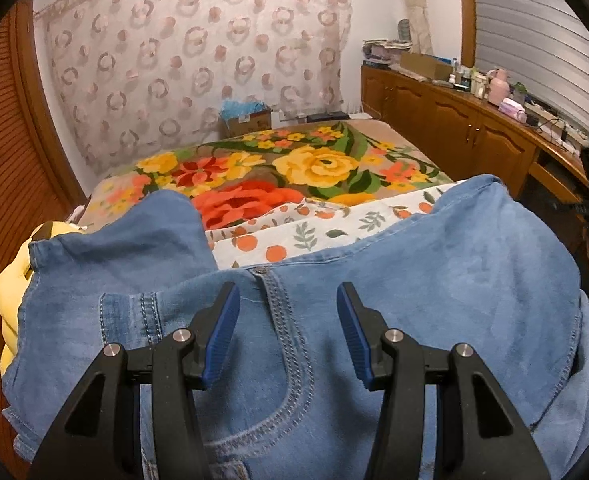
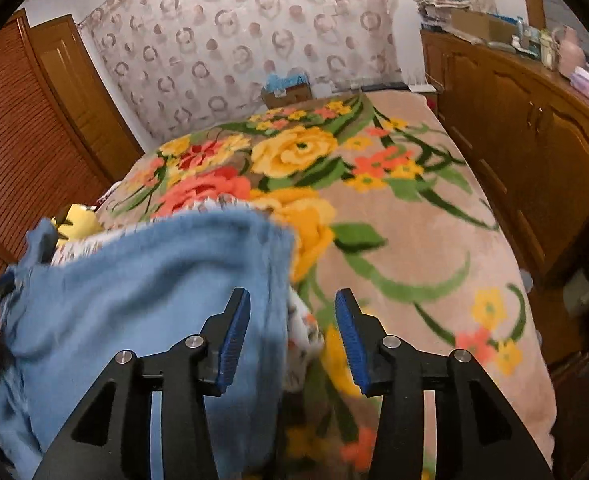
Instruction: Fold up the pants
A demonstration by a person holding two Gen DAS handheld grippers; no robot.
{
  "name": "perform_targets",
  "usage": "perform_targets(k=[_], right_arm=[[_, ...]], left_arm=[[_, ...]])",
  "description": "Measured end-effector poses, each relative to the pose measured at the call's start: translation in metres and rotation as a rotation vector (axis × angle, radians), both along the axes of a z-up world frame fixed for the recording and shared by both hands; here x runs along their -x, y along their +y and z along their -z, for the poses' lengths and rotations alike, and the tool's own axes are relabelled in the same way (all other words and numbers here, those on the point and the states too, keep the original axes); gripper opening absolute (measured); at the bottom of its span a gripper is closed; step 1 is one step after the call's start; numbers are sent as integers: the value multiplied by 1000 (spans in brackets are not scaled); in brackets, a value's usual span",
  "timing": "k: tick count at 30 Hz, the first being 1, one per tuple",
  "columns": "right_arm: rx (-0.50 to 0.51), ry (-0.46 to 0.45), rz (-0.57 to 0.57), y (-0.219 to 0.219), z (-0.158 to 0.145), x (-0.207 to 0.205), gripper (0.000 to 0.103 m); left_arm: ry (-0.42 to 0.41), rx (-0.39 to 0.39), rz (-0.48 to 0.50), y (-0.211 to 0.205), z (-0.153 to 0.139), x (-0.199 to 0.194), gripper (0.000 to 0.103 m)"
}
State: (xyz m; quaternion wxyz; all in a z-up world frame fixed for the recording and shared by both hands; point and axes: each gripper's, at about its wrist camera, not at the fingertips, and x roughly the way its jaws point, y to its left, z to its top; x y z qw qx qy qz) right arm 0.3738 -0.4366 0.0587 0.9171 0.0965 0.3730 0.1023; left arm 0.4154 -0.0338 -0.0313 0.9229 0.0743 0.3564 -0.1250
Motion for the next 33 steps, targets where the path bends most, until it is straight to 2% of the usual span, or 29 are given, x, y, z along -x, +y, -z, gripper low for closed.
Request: perform_targets(k=[4, 8, 14, 18, 23, 27, 30, 33], right_arm=[[-86, 52, 18, -12, 16, 43, 47], [-165, 68, 17, -9, 20, 72, 47], [-320, 79, 45, -5, 16, 85, 47], [-381, 91, 73, -11, 26, 88, 47], [-514, 79, 80, -10, 37, 97, 47], [-645, 125, 112, -8, 58, 95, 47], [-683, 141, 140, -10, 67, 95, 47], [-739, 203, 165, -14, 77, 89, 47]], left_arm=[[-11, 12, 17, -5, -8, 12, 51], [-22, 22, 36, -14, -15, 24, 51], [-49, 35, 66, -26, -28, 43, 51], [-60, 36, 75, -26, -33, 51, 51], [-57, 46, 78, -28, -32, 56, 51], [-55, 52, 84, -29, -33, 60, 51], [-61, 49, 90, -31, -35, 62, 51], [-56, 55, 89, -30, -34, 63, 51]])
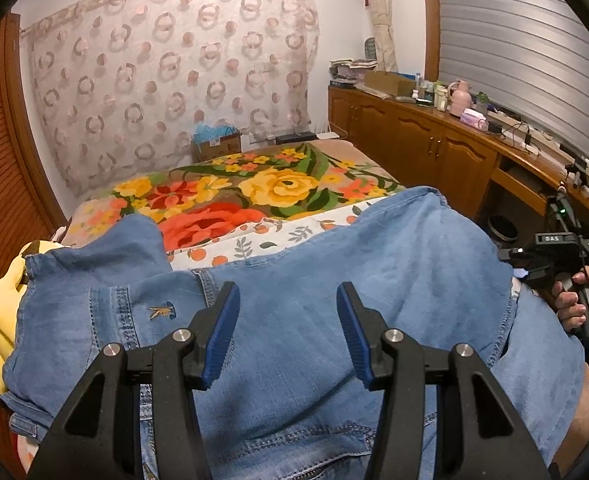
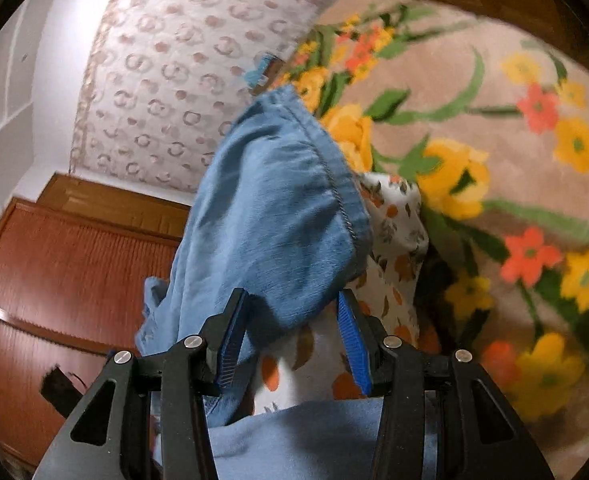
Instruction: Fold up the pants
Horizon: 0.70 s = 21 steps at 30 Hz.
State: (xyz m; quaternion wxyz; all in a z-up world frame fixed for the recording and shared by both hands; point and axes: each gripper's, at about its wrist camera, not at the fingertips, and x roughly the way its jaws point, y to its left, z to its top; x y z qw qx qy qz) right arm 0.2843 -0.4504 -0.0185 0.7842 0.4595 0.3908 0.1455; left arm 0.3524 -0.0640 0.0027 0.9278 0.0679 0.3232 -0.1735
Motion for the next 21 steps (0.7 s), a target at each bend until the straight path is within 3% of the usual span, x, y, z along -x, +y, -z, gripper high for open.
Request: perform_targets(k=[2, 7, 9, 12, 21], right_arm=[[-43, 42, 2, -2, 8, -5, 47], [-119, 38, -5, -10, 11, -18, 47], [-105, 21, 19, -17, 6, -19, 28], [-34, -13, 48, -24, -8, -14, 6], [349, -189, 125, -14, -104, 8, 4]], left_arm=[[4, 3, 2, -1, 1, 1, 51], [18, -4, 16, -4, 6, 4, 51], [18, -6, 17, -4, 6, 5, 51], [18, -6, 15, -4, 6, 5, 51], [32, -13, 4, -1, 13, 10, 51]])
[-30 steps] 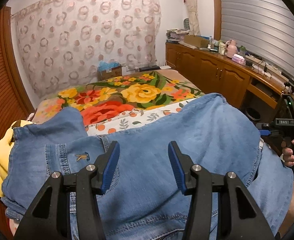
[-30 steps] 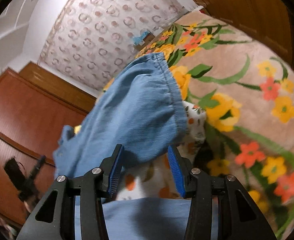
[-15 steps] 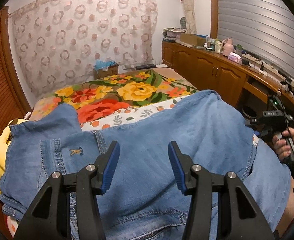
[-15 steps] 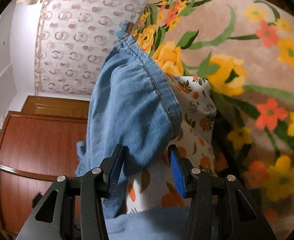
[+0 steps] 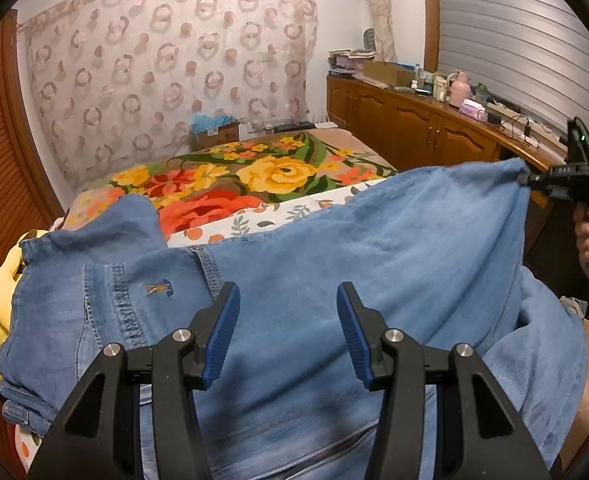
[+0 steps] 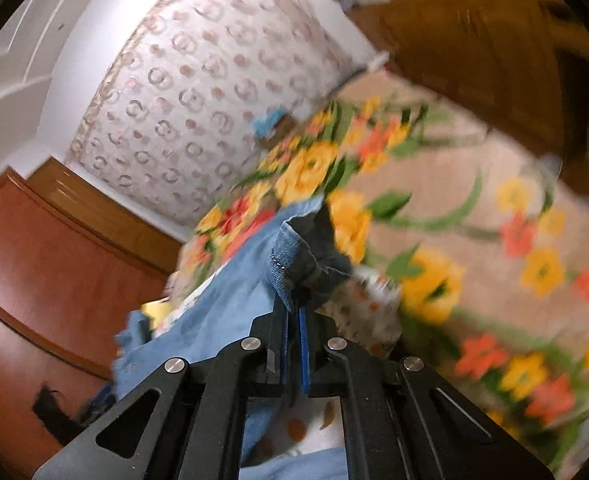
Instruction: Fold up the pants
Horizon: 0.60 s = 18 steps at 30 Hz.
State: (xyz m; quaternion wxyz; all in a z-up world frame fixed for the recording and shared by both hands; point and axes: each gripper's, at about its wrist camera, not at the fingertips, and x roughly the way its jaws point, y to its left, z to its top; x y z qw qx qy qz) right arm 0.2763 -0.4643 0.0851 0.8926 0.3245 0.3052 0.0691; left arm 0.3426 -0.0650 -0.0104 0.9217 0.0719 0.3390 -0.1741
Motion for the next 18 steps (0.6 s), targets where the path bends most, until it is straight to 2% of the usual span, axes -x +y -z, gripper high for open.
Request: perform_targets(k=[1, 5, 7, 9, 10, 14, 18], right_arm=[[67, -2, 35, 0, -7, 3, 4], [148, 77, 57, 0, 10, 5, 5], [190, 104, 78, 1, 18, 8, 12], [240, 126, 125, 2, 19, 11, 24], [233, 126, 123, 2, 20, 12, 24], [226, 133, 89, 6, 20, 6, 25], [225, 83, -45, 20, 10, -32, 31]], left_arm=[[0, 0, 0, 0, 0, 0, 51], [7, -17, -7, 1, 3, 0, 51], [13, -18, -11, 6, 7, 0, 51], [22, -22, -16, 9, 11, 0, 51], [26, -25, -18, 10, 13, 0, 51], [47, -32, -25, 16, 20, 1, 51], [53, -37, -38, 20, 27, 1, 51]])
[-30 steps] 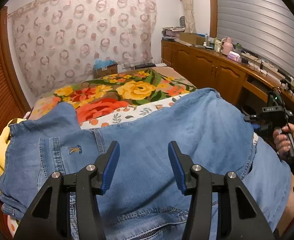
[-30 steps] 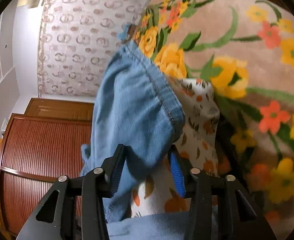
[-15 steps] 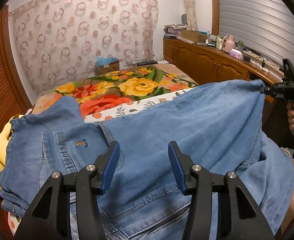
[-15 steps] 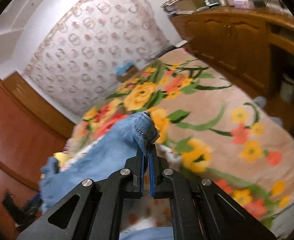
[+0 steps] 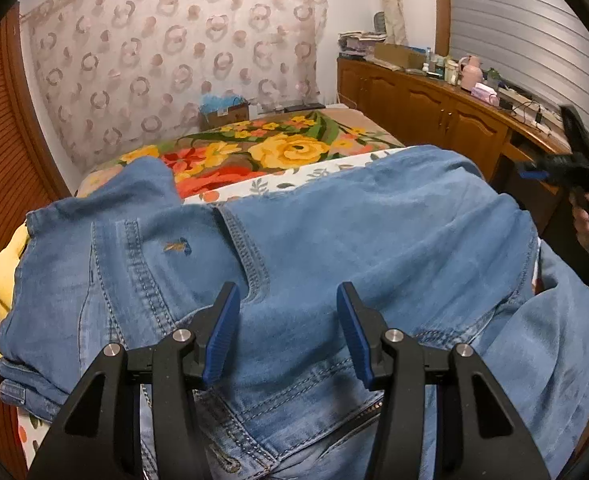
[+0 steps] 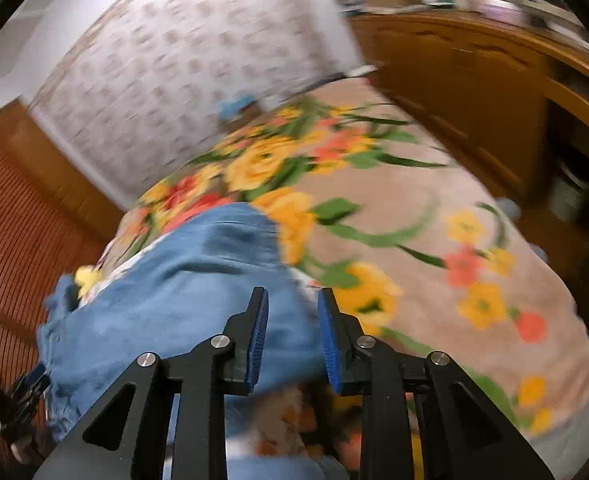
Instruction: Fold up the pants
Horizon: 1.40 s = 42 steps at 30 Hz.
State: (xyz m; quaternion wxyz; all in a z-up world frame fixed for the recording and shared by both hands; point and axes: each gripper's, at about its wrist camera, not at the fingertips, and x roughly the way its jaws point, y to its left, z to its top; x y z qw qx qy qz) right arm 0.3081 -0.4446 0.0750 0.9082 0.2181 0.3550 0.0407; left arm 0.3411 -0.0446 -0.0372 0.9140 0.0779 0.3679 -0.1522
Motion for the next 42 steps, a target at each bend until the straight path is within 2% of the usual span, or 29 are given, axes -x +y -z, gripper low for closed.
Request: perform_targets(k=[3, 5, 7, 11, 15, 18, 21, 24, 26, 29, 30, 31, 32, 33, 35, 38, 39, 40, 42], right_arm=[[17, -21, -107, 13, 6, -42, 38], [31, -18, -149, 20, 15, -74, 38], [4, -11, -176, 18, 23, -95, 38], [-55, 11, -195, 16, 35, -130, 41], [-131, 32, -195, 7, 53, -151, 49], [-209, 42, -185, -4, 66, -165, 61], [-275, 55, -183, -11, 77, -173, 68], [-333, 71, -208, -15, 89, -179, 68], [-328, 76, -214, -15, 91, -182, 67], [-328, 61, -232, -14, 81, -176, 42], [-309, 53, -234, -12, 77, -175, 24], [-283, 42, -234, -11, 72, -170, 8], [-216, 49, -220, -7, 68, -169, 0], [-161, 52, -198, -6, 64, -165, 0], [-122, 14, -174, -6, 56, -161, 0], [-57, -64, -104, -13, 38, -154, 0], [-49, -75, -83, -16, 35, -154, 0], [-43, -76, -76, -17, 32, -155, 0], [-2, -80, -88, -12, 28, -153, 0]], left_arm=[[-8, 13, -24, 6, -1, -1, 51], [-18, 26, -38, 11, -4, -3, 51], [-27, 40, -35, 16, -8, -5, 51], [-41, 59, -60, 28, -12, -8, 58], [-48, 97, -75, 40, -17, -11, 73], [-75, 73, -105, 49, -20, -12, 73], [-105, 78, -153, 64, -28, -14, 74], [-109, 29, -208, 80, -27, -22, 74], [-89, 10, -221, 88, -23, -30, 74], [-46, 1, -232, 97, -10, -43, 73], [-36, -14, -236, 98, -6, -47, 70], [-29, -25, -236, 98, -3, -50, 61], [-23, -29, -233, 97, -1, -52, 59], [-19, -23, -226, 99, 1, -53, 56], [-5, -9, -216, 98, 3, -57, 51], [26, -25, -199, 94, 9, -65, 32], [31, -35, -193, 93, 10, -68, 12], [24, -50, -197, 93, 10, -70, 2], [-16, -65, -204, 95, 2, -70, 3]])
